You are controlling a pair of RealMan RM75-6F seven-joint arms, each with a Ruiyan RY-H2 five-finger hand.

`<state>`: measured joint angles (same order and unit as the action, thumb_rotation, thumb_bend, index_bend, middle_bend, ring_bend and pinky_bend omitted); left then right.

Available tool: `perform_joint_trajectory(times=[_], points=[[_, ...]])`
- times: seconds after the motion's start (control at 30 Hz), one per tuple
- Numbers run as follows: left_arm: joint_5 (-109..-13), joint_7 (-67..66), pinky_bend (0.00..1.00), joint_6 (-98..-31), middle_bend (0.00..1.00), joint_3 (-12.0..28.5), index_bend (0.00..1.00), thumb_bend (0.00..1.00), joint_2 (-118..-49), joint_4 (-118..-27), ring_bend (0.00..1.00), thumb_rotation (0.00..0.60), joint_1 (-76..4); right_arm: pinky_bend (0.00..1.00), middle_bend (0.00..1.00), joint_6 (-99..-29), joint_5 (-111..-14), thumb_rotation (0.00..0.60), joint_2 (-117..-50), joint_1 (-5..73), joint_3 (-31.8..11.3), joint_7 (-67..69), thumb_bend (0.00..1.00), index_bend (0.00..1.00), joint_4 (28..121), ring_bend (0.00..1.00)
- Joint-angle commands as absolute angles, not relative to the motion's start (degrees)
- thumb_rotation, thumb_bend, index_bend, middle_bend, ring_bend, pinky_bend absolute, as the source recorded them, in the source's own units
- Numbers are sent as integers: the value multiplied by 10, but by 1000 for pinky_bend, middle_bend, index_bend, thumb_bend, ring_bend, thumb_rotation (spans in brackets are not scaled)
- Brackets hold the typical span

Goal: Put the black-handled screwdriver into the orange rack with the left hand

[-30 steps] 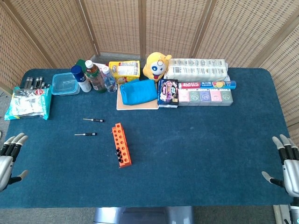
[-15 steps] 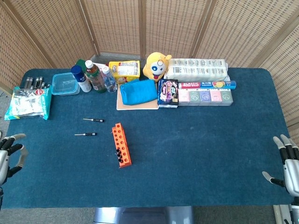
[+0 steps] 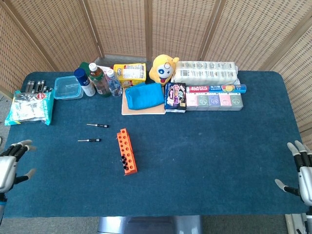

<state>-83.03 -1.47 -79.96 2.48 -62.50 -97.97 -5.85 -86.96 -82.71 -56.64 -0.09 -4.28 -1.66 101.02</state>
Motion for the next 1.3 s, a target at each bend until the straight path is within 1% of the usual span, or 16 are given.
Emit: perform_joint_trajectory(times=[0.03,0.07,0.1,0.13,0.17,0.2,0.23,0.27,0.37,0.43,0.5,0.57,0.63,0.7,1.07,1.3], points=[[-750,-99,329,-709,233,48,0,52,-608,-1018,285,600,-121,153,45,-869,-827,600,-565,-1,-43,-14,0,55,1010,76],[-745,-107,392,-709,364,55,0,52,-614,-1015,409,600,-128,153,45,-868,-827,600,-565,0,-43,-13,0,55,1010,76],[-740,-118,494,-711,528,62,0,53,-622,-1011,554,600,-134,153,45,-868,-827,600,-565,0,-43,-11,0,55,1010,76],[-737,-130,648,-714,715,68,0,53,-630,-1006,726,600,-140,153,45,-867,-827,600,-564,0,-43,-10,0,55,1010,76],[-739,-145,757,-719,819,77,0,55,-644,-996,826,600,-149,153,45,-867,-828,600,-564,0,-42,-8,0,56,1010,76],[-735,-155,893,-722,926,81,0,60,-655,-989,931,600,-154,153,45,-866,-828,600,-564,0,-42,-6,0,56,1009,76],[-730,-165,969,-722,981,85,0,69,-665,-984,985,600,-160,153,45,-865,-828,600,-563,1,-42,-5,0,55,1009,76],[-724,-174,993,-719,996,90,0,81,-674,-981,998,600,-167,153,45,-864,-828,600,-563,1,-42,-4,0,56,1009,76],[-717,-181,1000,-712,1000,98,32,146,-691,-974,1000,600,-182,153,45,-864,-828,600,-562,1,-42,1,0,56,1008,76],[-705,-186,1000,-706,1000,103,120,203,-699,-973,1000,600,-190,153,45,-863,-828,600,-561,1,-42,3,0,56,1008,77],[-683,-192,1000,-694,1000,109,182,234,-710,-971,1000,600,-199,153,45,-862,-829,600,-561,1,-41,5,0,56,1008,76],[-647,-195,1000,-670,1000,115,239,244,-718,-976,1000,600,-210,154,45,-861,-831,600,-561,2,-40,6,0,56,1008,77],[-616,-207,1000,-648,1000,120,326,256,-726,-977,1000,600,-225,154,45,-860,-832,600,-560,3,-39,8,0,55,1008,77],[-589,-219,1000,-631,1000,122,364,263,-735,-981,1000,600,-237,154,46,-859,-833,600,-560,3,-39,9,0,55,1008,77],[-452,-326,1000,-649,1000,131,368,284,-819,-968,1000,600,-290,154,47,-857,-828,600,-555,3,-41,21,0,56,1007,76],[-406,-387,1000,-665,1000,131,395,306,-846,-974,1000,600,-326,153,49,-852,-822,600,-550,4,-42,29,0,56,1007,76]])
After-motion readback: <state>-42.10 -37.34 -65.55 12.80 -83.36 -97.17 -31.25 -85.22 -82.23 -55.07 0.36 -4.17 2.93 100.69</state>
